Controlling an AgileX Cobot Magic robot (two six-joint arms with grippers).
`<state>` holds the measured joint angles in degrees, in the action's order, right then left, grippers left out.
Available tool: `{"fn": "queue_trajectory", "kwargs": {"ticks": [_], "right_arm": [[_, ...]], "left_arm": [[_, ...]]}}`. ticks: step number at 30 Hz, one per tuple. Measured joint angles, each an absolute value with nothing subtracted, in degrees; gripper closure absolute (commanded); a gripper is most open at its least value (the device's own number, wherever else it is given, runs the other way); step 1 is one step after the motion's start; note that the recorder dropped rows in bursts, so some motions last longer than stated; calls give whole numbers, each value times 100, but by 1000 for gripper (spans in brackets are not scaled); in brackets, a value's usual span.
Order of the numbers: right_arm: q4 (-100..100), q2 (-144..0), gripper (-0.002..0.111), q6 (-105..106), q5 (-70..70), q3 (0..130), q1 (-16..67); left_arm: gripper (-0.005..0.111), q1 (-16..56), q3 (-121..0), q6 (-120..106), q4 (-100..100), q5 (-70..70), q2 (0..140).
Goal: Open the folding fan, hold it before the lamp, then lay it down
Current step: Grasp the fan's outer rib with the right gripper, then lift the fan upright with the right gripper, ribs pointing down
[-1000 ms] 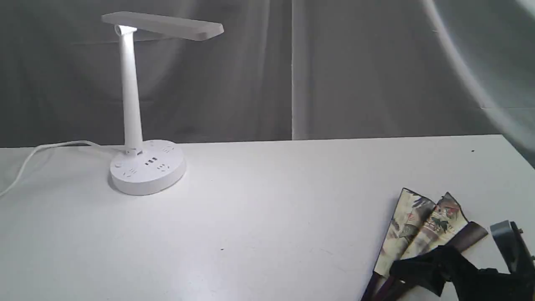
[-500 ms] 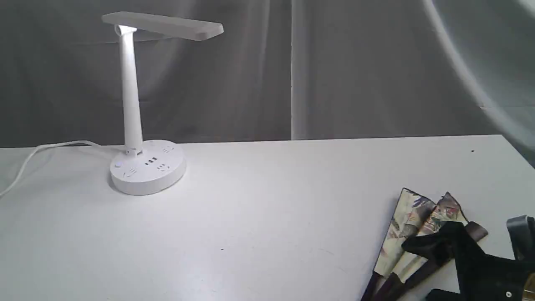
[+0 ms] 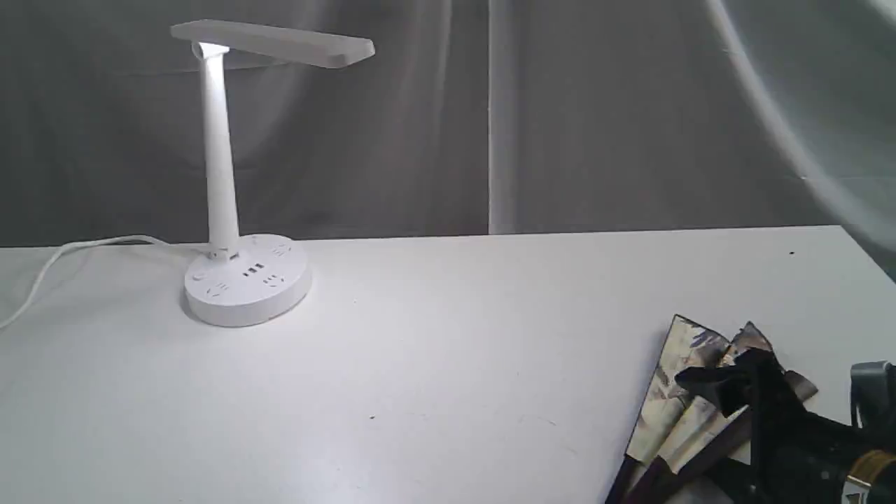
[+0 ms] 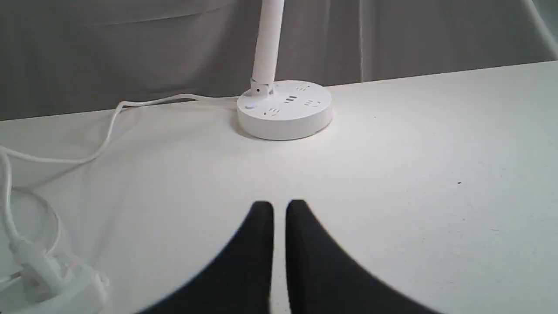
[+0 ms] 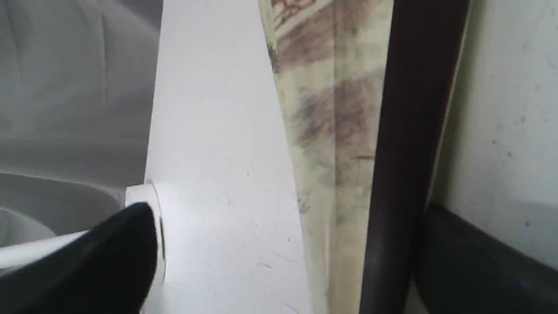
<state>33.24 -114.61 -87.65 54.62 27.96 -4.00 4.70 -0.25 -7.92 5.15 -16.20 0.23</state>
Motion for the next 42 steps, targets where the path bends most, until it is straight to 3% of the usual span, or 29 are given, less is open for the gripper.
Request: {"fn": "queue_trajectory", "kwargs": {"ticks": [6,19,25,42], "right_arm": [[3141,-11682,33,-8525,5895,2807,-400],[3416,-12022,77,-8115,6335,3147,-400],[3416,-12022,90,-8115,6335,3147,-400],[3544,-12040,94,-8095,6395,3160,-400]], "left_arm": [[101,470,-25,-792,515,-1620,23],[101,470,-25,-792,515,-1620,23],[101,470,-25,-792,515,-1620,23],[101,470,-25,-792,515,-1620,23]]}}
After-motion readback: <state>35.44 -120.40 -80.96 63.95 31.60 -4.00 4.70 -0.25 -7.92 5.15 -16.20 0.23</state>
